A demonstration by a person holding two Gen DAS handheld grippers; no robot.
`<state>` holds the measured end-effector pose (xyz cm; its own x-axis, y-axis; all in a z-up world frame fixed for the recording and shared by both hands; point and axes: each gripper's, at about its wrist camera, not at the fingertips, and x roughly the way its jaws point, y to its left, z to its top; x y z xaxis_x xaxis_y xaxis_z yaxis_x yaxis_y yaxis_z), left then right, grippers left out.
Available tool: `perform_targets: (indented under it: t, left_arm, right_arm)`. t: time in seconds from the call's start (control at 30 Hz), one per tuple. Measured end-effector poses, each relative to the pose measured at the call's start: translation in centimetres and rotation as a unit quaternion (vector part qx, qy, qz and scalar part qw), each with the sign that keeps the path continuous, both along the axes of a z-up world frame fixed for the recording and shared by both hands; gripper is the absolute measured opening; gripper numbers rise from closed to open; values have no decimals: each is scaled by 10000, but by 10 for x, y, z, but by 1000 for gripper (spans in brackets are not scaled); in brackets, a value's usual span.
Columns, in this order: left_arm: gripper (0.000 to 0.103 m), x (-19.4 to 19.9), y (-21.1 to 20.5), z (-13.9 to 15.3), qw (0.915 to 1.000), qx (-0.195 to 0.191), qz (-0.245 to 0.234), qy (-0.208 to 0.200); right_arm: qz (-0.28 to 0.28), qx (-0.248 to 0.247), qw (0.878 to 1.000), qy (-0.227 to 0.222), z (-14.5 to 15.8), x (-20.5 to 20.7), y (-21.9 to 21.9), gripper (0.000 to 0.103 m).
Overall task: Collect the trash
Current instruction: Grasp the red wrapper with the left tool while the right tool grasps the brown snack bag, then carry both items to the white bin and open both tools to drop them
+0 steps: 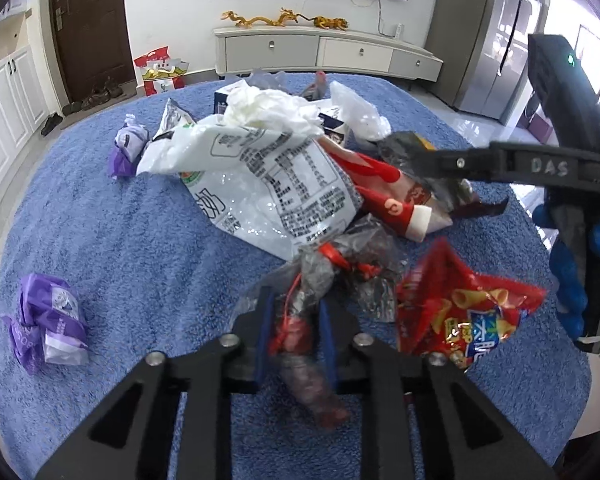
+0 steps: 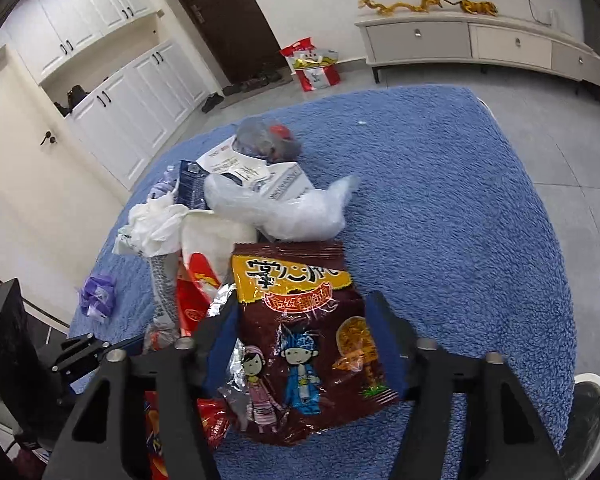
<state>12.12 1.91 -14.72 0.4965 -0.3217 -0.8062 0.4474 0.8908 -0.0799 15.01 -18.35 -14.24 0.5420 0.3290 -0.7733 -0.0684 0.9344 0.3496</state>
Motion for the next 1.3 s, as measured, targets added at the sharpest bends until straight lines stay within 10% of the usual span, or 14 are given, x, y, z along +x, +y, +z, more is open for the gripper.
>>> perform_targets:
  t: [0.13, 0.23, 0.73, 1.0, 1.3]
  left_arm:
    - [12, -9, 4, 6, 9999, -24, 68, -94]
    - [10, -15, 8, 15, 9997, -91, 162, -166]
    - [10, -63, 1, 84, 9966, -279, 61, -773]
    - [10, -82, -87, 103, 9919, -325, -920, -818]
    - [10, -108, -238, 78, 9705, -95, -2390, -304]
  right_arm:
    - [-94, 80, 9999, -7, -1, -6, -11, 13]
    - [-180, 86, 9997, -115, 2, -14, -17, 7]
    - [-408, 260, 9943, -950, 52, -90, -57, 6]
    - [-1305, 32, 9846, -1163, 60, -156, -136, 6]
    - [-2781, 127, 9596, -416, -6, -223, -253, 7]
